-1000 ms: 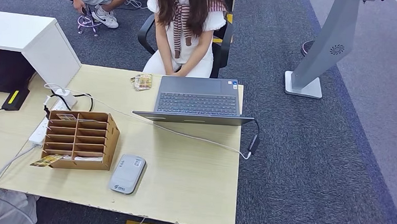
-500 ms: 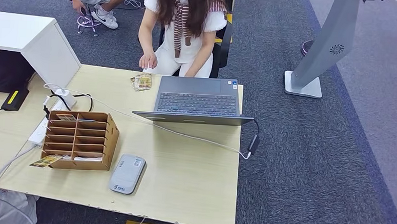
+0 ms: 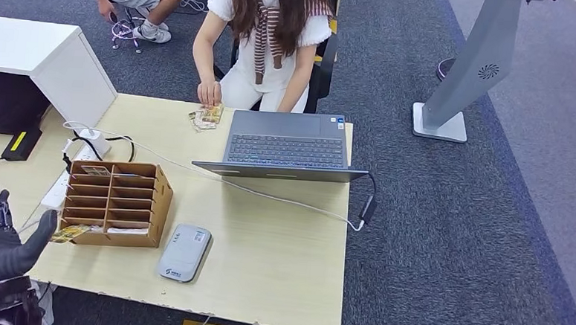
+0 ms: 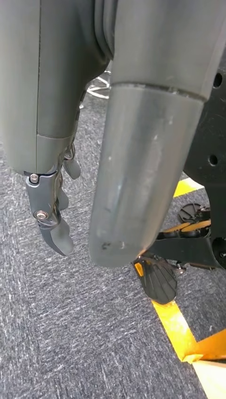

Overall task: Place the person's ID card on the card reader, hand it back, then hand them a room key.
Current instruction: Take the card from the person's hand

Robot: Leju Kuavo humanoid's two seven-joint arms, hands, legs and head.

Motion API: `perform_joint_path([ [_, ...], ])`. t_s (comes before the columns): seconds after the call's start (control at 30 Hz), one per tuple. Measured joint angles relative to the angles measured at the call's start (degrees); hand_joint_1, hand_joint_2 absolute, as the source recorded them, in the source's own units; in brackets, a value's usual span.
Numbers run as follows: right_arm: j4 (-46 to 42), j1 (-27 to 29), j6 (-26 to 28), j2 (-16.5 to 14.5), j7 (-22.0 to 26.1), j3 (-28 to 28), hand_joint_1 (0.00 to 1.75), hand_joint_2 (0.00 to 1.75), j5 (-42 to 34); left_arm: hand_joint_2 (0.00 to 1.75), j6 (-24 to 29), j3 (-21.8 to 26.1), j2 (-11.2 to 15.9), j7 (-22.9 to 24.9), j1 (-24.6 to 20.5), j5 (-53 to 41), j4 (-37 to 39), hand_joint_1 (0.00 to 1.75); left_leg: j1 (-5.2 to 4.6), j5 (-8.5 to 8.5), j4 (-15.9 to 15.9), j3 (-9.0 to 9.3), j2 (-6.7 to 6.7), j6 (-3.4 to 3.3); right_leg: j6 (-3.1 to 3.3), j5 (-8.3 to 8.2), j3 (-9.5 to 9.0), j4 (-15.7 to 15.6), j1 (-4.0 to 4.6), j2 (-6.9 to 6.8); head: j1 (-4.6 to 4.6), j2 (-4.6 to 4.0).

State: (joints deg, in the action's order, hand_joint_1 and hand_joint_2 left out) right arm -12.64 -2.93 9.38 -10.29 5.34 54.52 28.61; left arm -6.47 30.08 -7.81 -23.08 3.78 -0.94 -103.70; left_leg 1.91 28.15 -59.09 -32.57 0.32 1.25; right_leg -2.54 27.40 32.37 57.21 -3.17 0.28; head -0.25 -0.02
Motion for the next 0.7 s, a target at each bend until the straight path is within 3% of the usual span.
perform_joint_path([
  [0.7,0.21,-0.18,-1.27,0.0,-2.47,-1.56,0.0,0.0,4.63,1.75,9.49,-16.98,10.91,12.73,-14.01,-35.98,9.43,0.0,0.0,-0.08,-0.01,-0.02,0.01,0.04,0.02,-0.04,0.04,0.01,0.0,0.06,0.0,0.0],
])
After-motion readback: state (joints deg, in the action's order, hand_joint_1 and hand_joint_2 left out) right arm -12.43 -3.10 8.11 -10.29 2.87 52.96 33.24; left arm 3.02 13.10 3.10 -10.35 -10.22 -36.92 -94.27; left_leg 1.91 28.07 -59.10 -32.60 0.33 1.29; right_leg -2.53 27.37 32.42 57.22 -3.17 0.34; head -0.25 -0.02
